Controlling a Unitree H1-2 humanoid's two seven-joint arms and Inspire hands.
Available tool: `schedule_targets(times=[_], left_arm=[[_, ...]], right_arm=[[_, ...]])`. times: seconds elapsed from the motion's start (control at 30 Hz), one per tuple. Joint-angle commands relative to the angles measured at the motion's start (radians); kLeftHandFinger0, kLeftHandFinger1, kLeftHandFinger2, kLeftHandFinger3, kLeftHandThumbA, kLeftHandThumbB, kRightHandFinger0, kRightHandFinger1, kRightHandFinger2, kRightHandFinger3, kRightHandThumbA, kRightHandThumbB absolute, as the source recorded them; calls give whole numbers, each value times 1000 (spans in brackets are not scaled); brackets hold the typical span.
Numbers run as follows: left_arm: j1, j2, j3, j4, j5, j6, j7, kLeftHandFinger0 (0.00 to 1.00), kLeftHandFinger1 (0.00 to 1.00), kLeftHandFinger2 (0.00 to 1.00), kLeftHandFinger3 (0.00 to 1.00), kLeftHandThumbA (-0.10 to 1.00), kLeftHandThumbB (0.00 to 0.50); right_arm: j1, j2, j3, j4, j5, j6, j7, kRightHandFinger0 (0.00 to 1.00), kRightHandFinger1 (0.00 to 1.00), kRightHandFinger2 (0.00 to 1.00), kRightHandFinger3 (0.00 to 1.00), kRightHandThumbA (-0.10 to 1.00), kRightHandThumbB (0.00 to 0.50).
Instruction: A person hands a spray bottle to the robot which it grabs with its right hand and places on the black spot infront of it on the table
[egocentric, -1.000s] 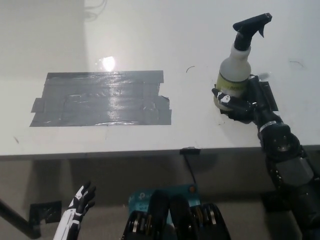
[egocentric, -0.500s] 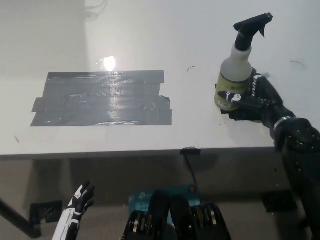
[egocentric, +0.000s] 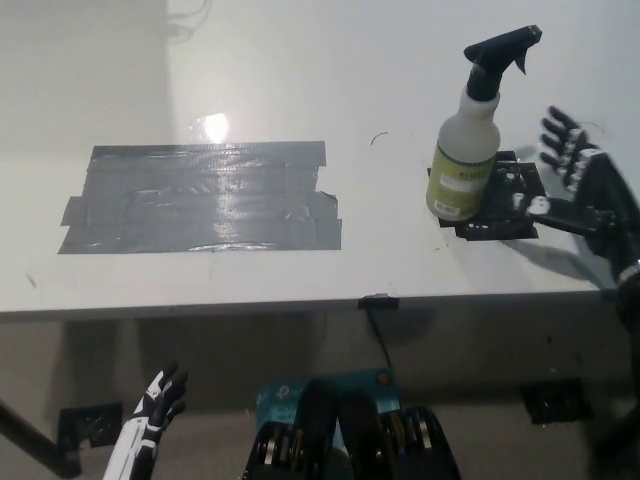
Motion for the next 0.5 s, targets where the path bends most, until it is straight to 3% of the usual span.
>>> schedule_targets(times=[0.0,0.03,0.07,0.17,0.2,0.27,0.3,0.47], left_arm=[[-11,13,12,-26,-22,-31,-11,1000,1000,1000,1000,1000,42],[-9,16,11,-29,-16,-29,-12,1000,1000,1000,1000,1000,43],[-9,21,9,-28,-6,-31,-12,1000,1000,1000,1000,1000,46],[-13,23,9,-26,-6,-27,-14,1000,1000,1000,1000,1000,56],[-15,23,8,-25,-7,-23,-15,1000,1000,1000,1000,1000,60],[-16,23,8,-21,-8,-25,-16,1000,1000,1000,1000,1000,59],[-19,22,7,-20,-10,-23,-17,1000,1000,1000,1000,1000,55],[-41,20,8,-2,-11,-30,-15,1000,1000,1000,1000,1000,40]], right_arm=[[69,-61,-76,-301,131,76,16,1000,1000,1000,1000,964,469],[93,-60,-79,-336,140,75,20,1000,1000,1000,1000,964,464],[155,-56,-84,-436,156,80,23,1000,1000,1000,1000,976,425],[220,-48,-91,-544,183,87,19,1000,1000,1000,1000,951,410],[265,-44,-89,-622,188,99,11,1000,1000,1000,1000,961,437],[310,-44,-80,-693,183,111,7,1000,1000,1000,1000,996,441],[352,-38,-68,-754,189,114,7,1000,1000,1000,1000,964,488],[504,24,18,-915,162,81,8,1000,1000,1000,1000,965,500]])
